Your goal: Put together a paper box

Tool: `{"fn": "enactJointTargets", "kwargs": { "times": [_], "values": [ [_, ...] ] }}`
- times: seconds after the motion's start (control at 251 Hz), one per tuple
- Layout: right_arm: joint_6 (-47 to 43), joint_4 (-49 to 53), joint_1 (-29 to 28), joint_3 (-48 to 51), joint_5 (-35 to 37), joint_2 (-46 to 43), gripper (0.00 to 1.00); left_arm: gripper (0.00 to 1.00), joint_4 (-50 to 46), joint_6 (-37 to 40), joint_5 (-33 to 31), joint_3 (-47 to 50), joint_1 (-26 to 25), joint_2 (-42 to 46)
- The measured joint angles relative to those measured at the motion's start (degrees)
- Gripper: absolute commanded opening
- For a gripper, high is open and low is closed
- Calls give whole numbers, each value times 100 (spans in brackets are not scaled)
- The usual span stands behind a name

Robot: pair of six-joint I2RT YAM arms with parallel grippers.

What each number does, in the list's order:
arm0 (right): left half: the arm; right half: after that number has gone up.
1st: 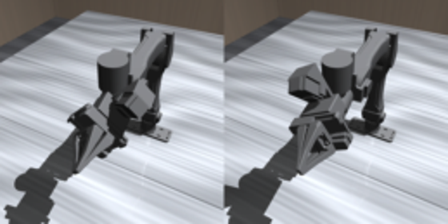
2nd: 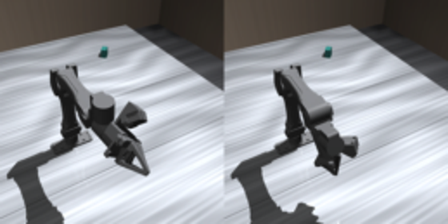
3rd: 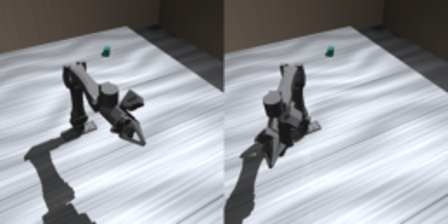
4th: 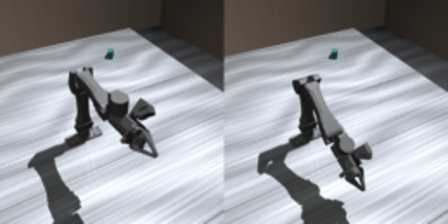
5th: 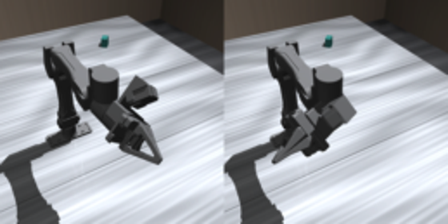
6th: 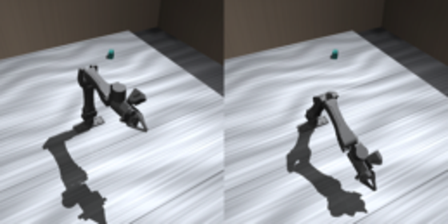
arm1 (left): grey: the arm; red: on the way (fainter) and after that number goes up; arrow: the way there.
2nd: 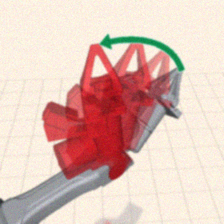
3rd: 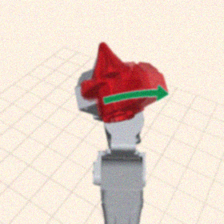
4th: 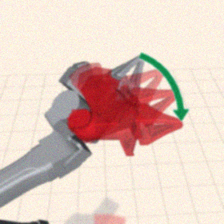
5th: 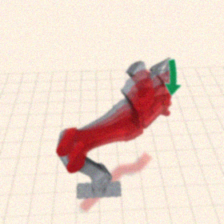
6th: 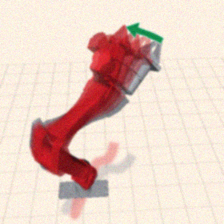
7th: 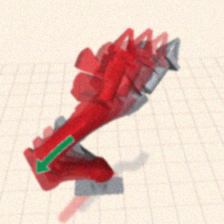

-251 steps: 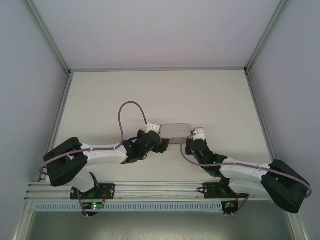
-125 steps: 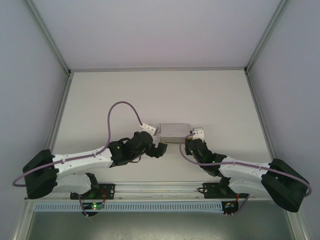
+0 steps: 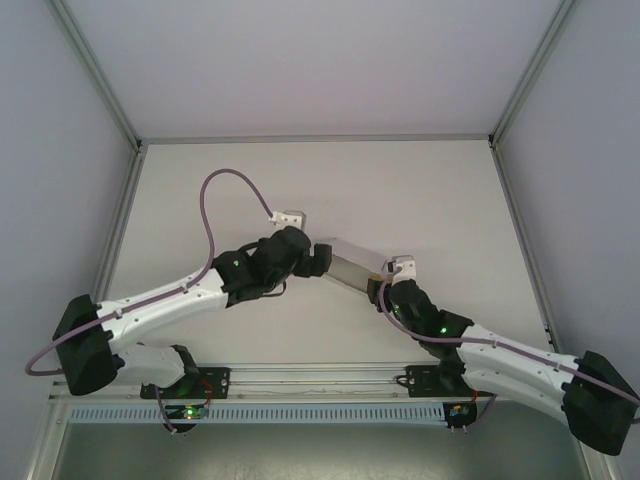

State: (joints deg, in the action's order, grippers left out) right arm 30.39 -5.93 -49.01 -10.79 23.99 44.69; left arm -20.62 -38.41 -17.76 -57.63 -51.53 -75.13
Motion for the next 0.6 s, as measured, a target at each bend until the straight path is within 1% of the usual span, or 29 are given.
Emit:
{"fn": "enactJointTargets", "kwargs": {
  "times": [0.052,0.1,0.132,0.16,0.168,0.271,0.419,0.599],
  "values": [
    [-20,151,0,4,-50,-186,64,100,-7,4,103,-162,210,-151],
    [-50,306,0,4,-101,-358,73,100,-11,26,188,-323,376,-289],
    [-63,433,0,4,-146,-487,83,100,-13,63,254,-435,472,-382],
    [-85,531,0,4,-205,-595,96,100,-15,109,313,-557,562,-483],
    [-76,553,0,4,-210,-621,98,100,-15,120,328,-588,579,-505],
    [-173,903,0,2,-566,-1038,98,100,-57,372,656,-1176,870,-975],
    [-205,1397,0,-157,-1137,-1473,98,100,-61,763,1338,-1891,1156,-1644],
    [-186,1600,0,-741,-1147,-1534,98,100,-74,1001,2177,-2249,1342,-2347]
  ]
}}
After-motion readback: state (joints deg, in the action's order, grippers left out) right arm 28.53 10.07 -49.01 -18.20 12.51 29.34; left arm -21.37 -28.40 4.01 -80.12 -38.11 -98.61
